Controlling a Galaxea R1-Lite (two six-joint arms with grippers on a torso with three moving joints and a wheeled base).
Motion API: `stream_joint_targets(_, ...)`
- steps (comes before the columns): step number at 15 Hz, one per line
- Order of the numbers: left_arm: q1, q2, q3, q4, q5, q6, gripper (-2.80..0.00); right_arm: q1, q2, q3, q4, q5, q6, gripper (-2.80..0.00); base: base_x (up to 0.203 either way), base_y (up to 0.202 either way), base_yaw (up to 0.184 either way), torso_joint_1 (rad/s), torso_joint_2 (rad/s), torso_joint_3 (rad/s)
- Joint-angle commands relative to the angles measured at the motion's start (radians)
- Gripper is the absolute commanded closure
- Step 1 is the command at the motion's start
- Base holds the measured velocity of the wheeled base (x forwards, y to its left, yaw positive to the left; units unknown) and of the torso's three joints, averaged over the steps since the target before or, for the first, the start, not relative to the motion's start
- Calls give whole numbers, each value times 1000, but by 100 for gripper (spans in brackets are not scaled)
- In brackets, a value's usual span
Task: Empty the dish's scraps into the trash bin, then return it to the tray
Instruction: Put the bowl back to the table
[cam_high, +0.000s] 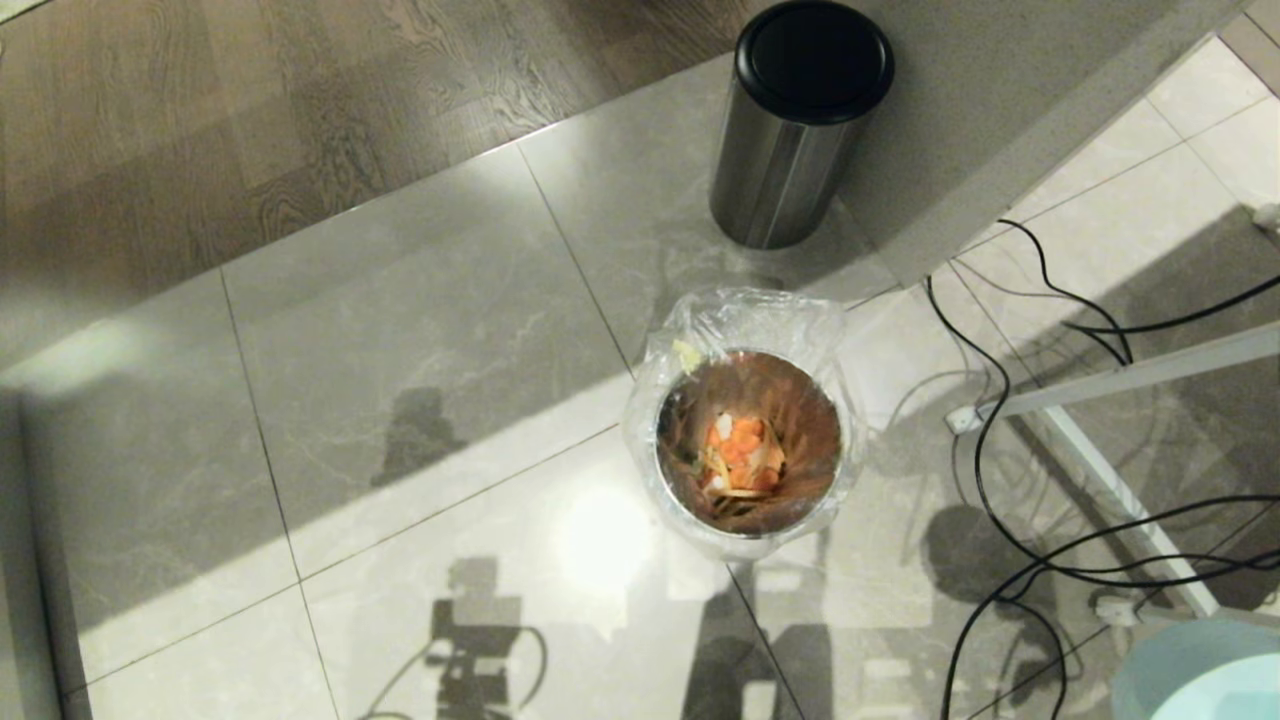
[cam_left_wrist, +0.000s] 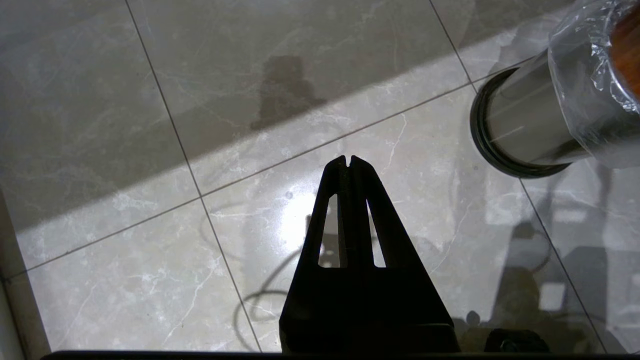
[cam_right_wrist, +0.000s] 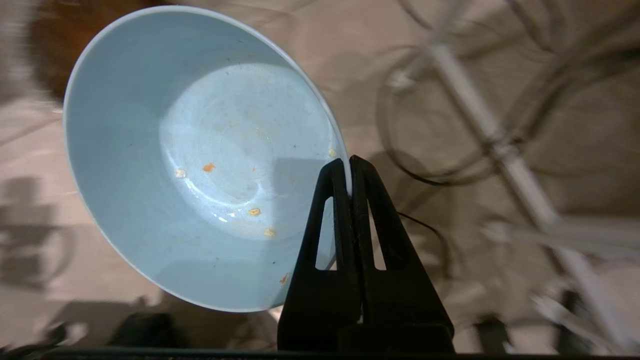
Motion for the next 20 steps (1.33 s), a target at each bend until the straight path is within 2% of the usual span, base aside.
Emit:
stream_joint_targets(1, -1, 1, 0, -1, 0, -1, 0, 0, -78, 0, 84, -30, 0, 0, 0, 0, 0, 0, 0, 0)
stream_joint_targets(20, 1, 1, 0, -1, 0, -1, 0, -1, -121, 0, 65, -22, 20, 0, 0, 0, 0, 0, 0, 0)
